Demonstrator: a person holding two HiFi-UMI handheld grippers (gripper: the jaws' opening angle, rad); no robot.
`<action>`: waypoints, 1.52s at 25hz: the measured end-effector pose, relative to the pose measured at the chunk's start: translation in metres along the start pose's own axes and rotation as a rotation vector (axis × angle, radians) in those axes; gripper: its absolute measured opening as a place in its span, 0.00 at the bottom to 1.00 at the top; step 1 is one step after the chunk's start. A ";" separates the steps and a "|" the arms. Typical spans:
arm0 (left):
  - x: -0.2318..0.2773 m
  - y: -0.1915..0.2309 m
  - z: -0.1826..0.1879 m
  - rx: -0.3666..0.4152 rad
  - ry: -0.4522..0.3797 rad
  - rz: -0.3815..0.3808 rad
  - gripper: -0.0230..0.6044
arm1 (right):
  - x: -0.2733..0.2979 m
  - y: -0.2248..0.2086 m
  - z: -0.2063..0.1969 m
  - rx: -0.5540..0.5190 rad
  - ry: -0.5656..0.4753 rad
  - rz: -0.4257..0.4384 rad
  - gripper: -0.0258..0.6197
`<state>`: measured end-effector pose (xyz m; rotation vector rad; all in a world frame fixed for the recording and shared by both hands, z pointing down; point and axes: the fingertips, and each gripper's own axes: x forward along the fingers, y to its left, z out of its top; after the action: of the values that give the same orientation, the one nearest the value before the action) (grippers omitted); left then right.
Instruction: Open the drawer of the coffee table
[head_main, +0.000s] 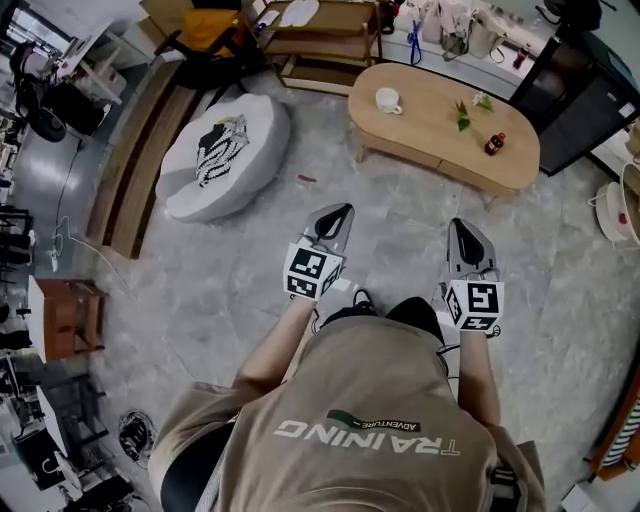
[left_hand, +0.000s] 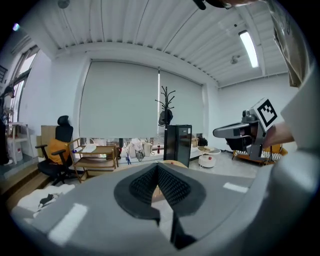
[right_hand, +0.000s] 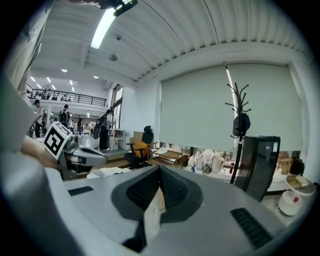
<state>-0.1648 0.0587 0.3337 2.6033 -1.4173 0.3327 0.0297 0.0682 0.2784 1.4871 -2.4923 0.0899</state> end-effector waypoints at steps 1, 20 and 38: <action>0.000 0.006 -0.005 -0.020 0.007 -0.006 0.03 | 0.004 0.004 -0.001 0.003 0.007 0.003 0.05; 0.086 0.020 0.014 -0.072 0.035 0.020 0.03 | 0.084 -0.065 -0.003 -0.033 0.010 0.105 0.05; 0.176 -0.019 0.018 -0.087 0.114 -0.084 0.03 | 0.097 -0.142 -0.068 0.072 0.102 0.064 0.05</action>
<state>-0.0537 -0.0775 0.3627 2.5219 -1.2536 0.3918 0.1213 -0.0722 0.3572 1.3924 -2.4789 0.2621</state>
